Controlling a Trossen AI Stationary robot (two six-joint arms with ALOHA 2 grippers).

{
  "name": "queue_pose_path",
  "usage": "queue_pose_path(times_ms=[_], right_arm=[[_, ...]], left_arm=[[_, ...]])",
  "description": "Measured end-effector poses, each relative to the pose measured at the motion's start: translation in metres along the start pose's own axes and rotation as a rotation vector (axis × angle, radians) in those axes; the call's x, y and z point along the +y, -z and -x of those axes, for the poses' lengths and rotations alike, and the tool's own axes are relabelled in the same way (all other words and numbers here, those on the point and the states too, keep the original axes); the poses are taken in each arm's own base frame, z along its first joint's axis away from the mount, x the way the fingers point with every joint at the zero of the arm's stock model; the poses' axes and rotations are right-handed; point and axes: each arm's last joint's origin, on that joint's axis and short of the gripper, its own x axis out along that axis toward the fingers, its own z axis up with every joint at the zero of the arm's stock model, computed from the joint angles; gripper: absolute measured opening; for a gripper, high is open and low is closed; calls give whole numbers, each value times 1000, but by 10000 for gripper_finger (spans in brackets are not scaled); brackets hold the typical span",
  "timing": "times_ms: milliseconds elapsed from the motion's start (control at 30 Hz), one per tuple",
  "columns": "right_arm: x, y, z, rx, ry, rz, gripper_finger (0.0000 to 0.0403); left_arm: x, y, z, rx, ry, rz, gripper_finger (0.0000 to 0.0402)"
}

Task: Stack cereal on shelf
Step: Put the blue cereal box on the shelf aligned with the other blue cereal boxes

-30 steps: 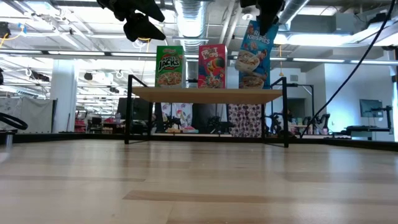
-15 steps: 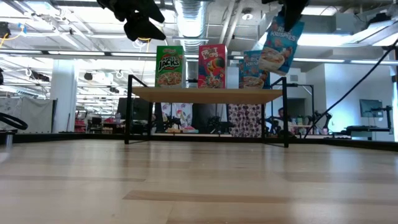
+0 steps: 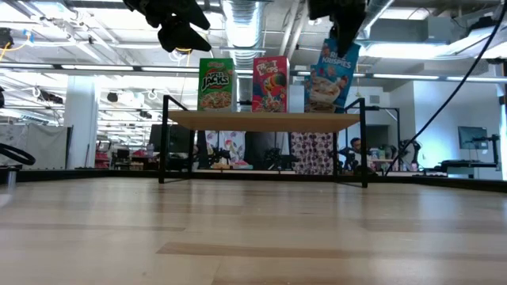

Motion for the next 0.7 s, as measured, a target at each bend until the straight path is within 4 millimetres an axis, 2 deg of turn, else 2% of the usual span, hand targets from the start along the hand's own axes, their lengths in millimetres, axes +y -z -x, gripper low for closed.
queue_pose_path(times_ms=[367,700], right_arm=[[-13,3,1,-2,16,-36,182],[-12,3,2,-2,16,-6,200]], left_arm=[[0,0,0,0,0,-13,295],[0,0,0,0,0,-12,295]])
